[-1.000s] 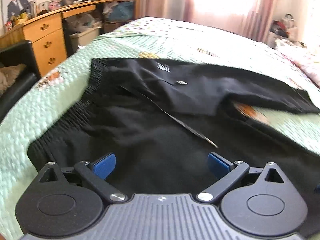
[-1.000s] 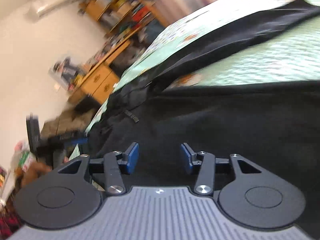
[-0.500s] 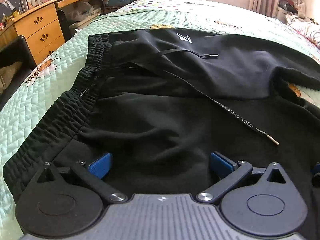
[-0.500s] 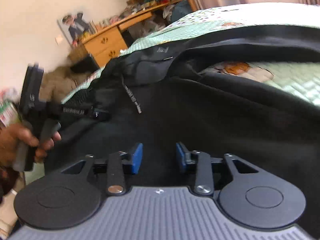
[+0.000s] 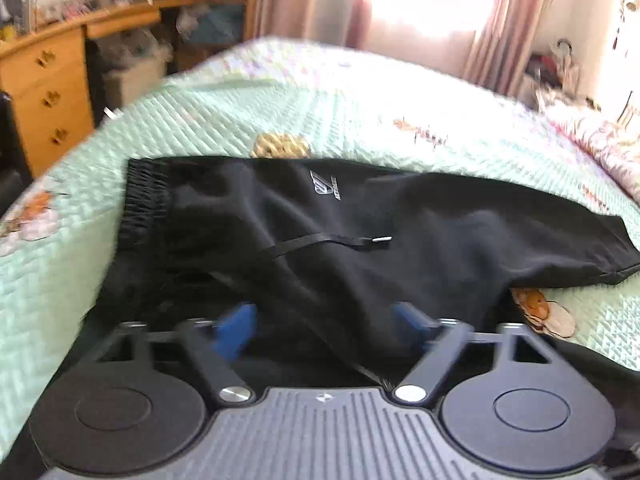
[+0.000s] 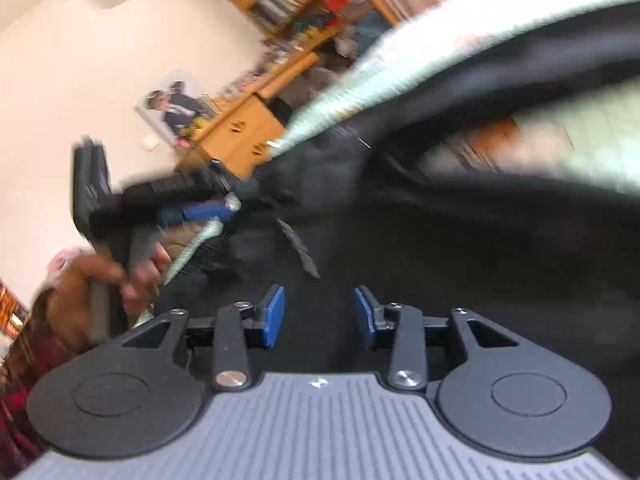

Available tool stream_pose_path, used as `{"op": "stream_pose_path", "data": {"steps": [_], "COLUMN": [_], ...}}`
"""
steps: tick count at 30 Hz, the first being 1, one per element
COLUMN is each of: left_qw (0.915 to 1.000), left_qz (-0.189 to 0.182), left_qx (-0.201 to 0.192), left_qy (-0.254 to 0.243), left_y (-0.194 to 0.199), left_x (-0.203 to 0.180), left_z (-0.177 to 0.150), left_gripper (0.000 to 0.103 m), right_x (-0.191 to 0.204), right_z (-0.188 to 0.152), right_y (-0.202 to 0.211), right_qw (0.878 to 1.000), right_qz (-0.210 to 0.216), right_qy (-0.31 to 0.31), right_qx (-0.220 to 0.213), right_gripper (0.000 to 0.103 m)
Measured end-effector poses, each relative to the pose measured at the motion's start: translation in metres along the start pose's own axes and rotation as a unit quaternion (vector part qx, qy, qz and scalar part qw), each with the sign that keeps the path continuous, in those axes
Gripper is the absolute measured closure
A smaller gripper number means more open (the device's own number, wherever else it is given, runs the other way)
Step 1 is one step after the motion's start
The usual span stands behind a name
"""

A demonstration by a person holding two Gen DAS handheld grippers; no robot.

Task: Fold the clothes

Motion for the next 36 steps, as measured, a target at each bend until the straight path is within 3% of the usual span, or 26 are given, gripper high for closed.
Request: {"op": "stream_pose_path", "data": {"steps": [1, 3, 7, 11, 22, 26, 28, 30, 36], "left_qw": [0.9998, 0.9982, 0.9961, 0.9947, 0.9887, 0.9892, 0.9891, 0.9883, 0.9876], "left_qz": [0.0, 0.014, 0.069, 0.086, 0.132, 0.129, 0.128, 0.13, 0.129], "left_qx": [0.021, 0.059, 0.053, 0.051, 0.047, 0.049, 0.048, 0.047, 0.035], "left_qy": [0.002, 0.002, -0.01, -0.022, -0.054, -0.051, -0.054, -0.065, -0.083], "left_y": [-0.015, -0.048, -0.073, -0.077, -0.086, -0.083, -0.08, -0.074, -0.054], "left_x": [0.006, 0.017, 0.037, 0.037, 0.038, 0.039, 0.037, 0.032, 0.014], "left_z": [0.004, 0.01, 0.02, 0.023, 0.029, 0.03, 0.03, 0.03, 0.032], "left_gripper": [0.06, 0.077, 0.085, 0.1, 0.101, 0.1, 0.095, 0.081, 0.07], "right_x": [-0.008, -0.017, -0.012, -0.014, -0.019, -0.017, -0.017, -0.019, -0.021], "right_z": [-0.001, 0.0, -0.003, -0.004, -0.002, -0.002, -0.001, -0.001, 0.0], "right_y": [0.003, 0.008, 0.008, 0.01, 0.008, 0.006, 0.005, 0.003, 0.002], "right_qw": [1.0, 0.998, 0.999, 0.999, 0.999, 0.999, 0.999, 0.999, 0.999], "right_qz": [0.016, 0.039, 0.032, 0.038, 0.039, 0.035, 0.034, 0.036, 0.038], "right_qy": [-0.013, -0.037, -0.023, -0.027, -0.027, -0.023, -0.021, -0.023, -0.024], "right_qx": [-0.009, -0.017, -0.015, -0.015, -0.015, -0.016, -0.016, -0.016, -0.016], "right_gripper": [0.072, 0.074, 0.074, 0.074, 0.074, 0.074, 0.074, 0.074, 0.074]}}
Point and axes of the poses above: each gripper's, at about its wrist camera, not at the fingertips, and y roughly against the way its jaws point, x to its left, z to its top, the point moved 2 cm from there along -y, roughly the way its jaws point, and after that the axes turned 14 degrees about -y, right-handed, at the moved point
